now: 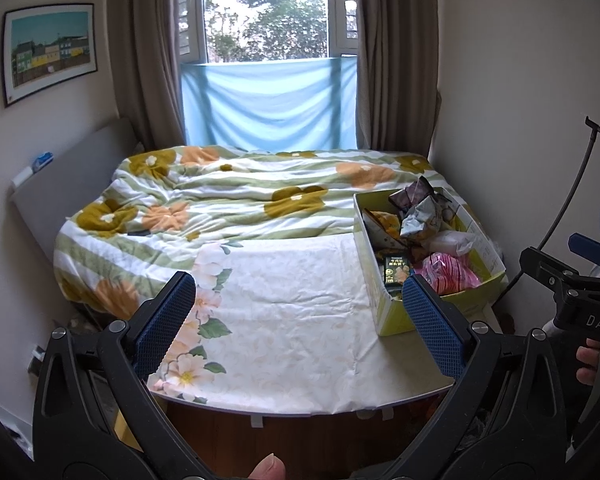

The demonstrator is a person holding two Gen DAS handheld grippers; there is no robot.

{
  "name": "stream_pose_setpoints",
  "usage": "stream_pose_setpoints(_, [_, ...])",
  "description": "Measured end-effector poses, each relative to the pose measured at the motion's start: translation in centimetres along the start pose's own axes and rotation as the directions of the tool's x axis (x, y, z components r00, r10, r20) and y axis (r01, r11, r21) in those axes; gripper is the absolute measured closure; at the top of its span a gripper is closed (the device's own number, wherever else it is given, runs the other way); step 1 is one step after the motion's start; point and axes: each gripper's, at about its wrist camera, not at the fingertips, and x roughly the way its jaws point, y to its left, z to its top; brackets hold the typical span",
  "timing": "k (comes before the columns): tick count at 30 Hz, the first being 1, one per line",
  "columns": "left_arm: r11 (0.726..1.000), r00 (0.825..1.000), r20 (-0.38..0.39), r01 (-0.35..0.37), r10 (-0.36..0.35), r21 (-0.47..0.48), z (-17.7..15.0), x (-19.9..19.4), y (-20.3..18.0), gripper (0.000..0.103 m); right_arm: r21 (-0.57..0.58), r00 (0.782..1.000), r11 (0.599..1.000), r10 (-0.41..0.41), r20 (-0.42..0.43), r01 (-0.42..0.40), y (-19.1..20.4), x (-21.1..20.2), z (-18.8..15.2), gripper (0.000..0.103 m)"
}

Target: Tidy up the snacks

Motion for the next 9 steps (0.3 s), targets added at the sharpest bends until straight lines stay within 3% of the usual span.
stream_pose_setpoints(9, [1.0, 1.0, -0.004, -0.011, 0.011, 0.005, 0.12, 0.22, 0.39, 0.001, 0.002, 1.0, 1.0, -0.001, -0.002, 0.001, -0.06, 0.04, 0.04, 0.003])
